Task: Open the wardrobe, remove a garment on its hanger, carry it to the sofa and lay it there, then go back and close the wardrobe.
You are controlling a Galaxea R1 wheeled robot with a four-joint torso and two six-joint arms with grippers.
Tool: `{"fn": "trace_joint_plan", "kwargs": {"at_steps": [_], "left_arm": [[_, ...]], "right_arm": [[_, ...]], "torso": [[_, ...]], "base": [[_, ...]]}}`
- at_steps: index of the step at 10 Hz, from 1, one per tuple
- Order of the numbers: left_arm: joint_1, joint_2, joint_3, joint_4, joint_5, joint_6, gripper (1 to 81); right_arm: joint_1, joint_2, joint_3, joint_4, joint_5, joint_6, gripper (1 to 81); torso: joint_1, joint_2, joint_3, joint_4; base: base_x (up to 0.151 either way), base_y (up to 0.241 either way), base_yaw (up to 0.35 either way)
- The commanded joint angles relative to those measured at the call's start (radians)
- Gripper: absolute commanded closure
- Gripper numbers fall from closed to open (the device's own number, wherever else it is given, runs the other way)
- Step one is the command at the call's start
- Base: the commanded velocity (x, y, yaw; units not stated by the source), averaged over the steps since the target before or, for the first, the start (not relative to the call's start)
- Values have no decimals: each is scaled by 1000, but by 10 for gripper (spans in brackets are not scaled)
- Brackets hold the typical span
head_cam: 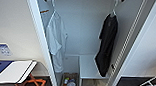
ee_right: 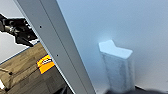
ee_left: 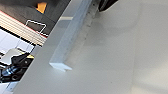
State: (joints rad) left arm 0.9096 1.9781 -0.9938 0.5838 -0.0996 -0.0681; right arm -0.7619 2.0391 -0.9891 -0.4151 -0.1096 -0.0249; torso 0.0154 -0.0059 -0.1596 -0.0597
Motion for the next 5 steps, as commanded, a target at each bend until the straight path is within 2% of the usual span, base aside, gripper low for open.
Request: {"fn": "trace_joint_plan", "kwargs": {"at_steps": [1, 5], "left_arm": [[10, 36, 210, 48, -43, -13, 10], [16, 12, 231, 47, -49, -10, 10]], "right_arm": [[-14, 3, 176, 44, -156, 37, 10], [-15, -12, 189, 44, -153, 37, 10]], "torso": [[0, 0, 0, 0], [0, 0, 0, 0]], "base": [[0, 0, 0], [0, 0, 0]]}}
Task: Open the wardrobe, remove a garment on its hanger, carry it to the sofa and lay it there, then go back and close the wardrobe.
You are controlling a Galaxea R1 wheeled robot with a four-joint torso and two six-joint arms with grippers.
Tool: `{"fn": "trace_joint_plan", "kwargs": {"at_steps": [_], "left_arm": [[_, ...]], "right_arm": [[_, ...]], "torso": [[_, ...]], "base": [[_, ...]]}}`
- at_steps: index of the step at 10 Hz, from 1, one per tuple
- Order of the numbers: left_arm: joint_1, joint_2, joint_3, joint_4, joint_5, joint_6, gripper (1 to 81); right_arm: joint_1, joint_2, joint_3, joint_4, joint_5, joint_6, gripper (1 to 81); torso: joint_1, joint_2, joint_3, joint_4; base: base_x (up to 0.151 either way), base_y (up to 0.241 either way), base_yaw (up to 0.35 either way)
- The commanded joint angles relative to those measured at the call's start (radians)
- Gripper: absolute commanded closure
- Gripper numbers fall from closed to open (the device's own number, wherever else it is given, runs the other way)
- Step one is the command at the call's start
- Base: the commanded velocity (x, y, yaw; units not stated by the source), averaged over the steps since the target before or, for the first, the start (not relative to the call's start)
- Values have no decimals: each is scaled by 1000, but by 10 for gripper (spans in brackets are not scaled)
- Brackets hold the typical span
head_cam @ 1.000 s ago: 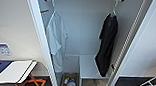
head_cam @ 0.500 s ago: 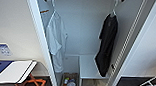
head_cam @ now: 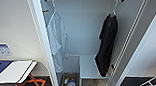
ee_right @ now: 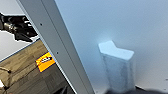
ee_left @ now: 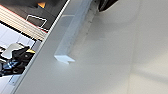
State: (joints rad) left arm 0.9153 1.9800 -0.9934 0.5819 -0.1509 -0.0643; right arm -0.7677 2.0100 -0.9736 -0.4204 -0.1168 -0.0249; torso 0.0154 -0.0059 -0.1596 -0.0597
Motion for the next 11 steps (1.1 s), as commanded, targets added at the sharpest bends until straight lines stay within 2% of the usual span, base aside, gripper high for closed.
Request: {"fn": "trace_joint_plan", "kwargs": {"at_steps": [1, 6, 11], "left_arm": [[26, -4, 231, 50, 2, -12, 10], [53, -36, 229, 50, 4, -11, 10], [121, -119, 228, 58, -12, -8, 10]], "right_arm": [[-9, 14, 170, 51, -147, 37, 10], [-16, -9, 167, 51, -149, 39, 10], [-17, -34, 155, 52, -155, 39, 10]], "torso": [[0, 0, 0, 0], [0, 0, 0, 0], [0, 0, 0, 0]], "base": [[0, 0, 0], [0, 0, 0], [0, 0, 0]]}}
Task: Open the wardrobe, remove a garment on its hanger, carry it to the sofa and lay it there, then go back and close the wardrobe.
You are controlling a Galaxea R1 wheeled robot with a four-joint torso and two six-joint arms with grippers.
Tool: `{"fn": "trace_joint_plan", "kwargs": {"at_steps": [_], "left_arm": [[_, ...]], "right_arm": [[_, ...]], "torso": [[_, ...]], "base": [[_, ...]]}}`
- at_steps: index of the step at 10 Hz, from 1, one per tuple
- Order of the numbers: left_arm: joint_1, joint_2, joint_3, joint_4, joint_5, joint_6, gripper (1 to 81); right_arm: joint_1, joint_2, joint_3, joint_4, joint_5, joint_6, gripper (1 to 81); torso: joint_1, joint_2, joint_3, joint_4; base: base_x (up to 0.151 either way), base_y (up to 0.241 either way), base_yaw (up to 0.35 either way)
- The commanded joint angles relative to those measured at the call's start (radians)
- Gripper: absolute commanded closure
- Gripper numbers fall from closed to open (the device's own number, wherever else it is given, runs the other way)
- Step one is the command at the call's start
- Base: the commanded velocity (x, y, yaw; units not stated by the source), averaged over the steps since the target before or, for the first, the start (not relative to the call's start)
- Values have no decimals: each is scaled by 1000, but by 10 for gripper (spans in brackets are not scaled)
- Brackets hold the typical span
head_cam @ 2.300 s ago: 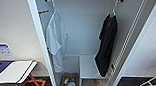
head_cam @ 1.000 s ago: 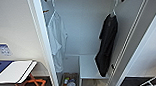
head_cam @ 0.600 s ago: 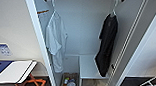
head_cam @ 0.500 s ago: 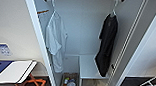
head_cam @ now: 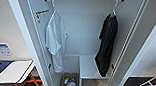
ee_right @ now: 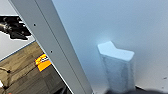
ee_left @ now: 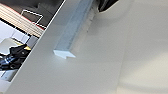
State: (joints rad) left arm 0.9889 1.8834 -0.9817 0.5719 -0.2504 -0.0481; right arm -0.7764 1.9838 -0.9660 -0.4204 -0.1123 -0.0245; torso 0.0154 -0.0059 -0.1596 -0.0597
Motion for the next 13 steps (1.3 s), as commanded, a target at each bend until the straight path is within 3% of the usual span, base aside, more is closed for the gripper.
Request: {"fn": "trace_joint_plan", "kwargs": {"at_steps": [1, 9, 13], "left_arm": [[55, -36, 215, 68, 80, -24, 10], [112, -67, 166, 66, 36, -25, 10], [130, -56, 132, 57, 22, -26, 10]], "right_arm": [[-7, -15, 136, 54, -162, 40, 10], [-76, -141, 58, 51, -159, 37, 10], [-119, -187, -46, 52, -158, 38, 10]], "torso": [[0, 0, 0, 0], [0, 0, 0, 0], [-5, -2, 2, 0]], "base": [[0, 0, 0], [0, 0, 0], [0, 0, 0]]}}
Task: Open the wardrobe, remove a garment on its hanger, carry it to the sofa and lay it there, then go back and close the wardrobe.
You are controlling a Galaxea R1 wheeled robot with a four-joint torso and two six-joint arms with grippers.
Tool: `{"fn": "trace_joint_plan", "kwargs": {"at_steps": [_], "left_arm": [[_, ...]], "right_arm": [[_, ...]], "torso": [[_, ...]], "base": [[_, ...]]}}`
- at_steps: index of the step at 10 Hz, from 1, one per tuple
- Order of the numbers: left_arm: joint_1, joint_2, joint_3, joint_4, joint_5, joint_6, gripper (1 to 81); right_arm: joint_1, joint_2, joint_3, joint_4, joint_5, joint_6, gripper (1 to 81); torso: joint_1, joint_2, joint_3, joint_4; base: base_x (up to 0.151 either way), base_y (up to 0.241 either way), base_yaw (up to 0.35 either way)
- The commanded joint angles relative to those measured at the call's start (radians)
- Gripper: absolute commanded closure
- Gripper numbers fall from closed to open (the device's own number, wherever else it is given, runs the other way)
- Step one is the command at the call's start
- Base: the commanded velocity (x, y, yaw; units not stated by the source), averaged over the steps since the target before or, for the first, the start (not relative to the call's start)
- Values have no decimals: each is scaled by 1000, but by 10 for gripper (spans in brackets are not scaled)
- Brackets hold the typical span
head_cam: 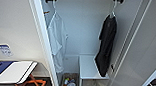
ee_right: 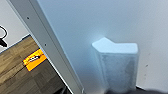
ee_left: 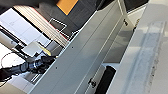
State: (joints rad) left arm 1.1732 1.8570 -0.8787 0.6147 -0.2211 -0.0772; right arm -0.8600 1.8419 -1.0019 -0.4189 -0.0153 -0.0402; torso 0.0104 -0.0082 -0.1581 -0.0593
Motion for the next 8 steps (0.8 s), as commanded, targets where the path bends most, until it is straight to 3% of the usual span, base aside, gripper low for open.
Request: {"fn": "trace_joint_plan", "kwargs": {"at_steps": [1, 8], "left_arm": [[-53, -7, 1, 13, -7, 1, 10], [1, 205, -253, -18, -4, -9, 10]], "right_arm": [[-52, -42, -53, 51, -255, 54, 10], [-175, 31, -274, 65, -235, 57, 10]], "torso": [[0, 0, 0, 0], [-5, -2, 1, 0]], "base": [[0, 0, 0], [0, 0, 0]]}}
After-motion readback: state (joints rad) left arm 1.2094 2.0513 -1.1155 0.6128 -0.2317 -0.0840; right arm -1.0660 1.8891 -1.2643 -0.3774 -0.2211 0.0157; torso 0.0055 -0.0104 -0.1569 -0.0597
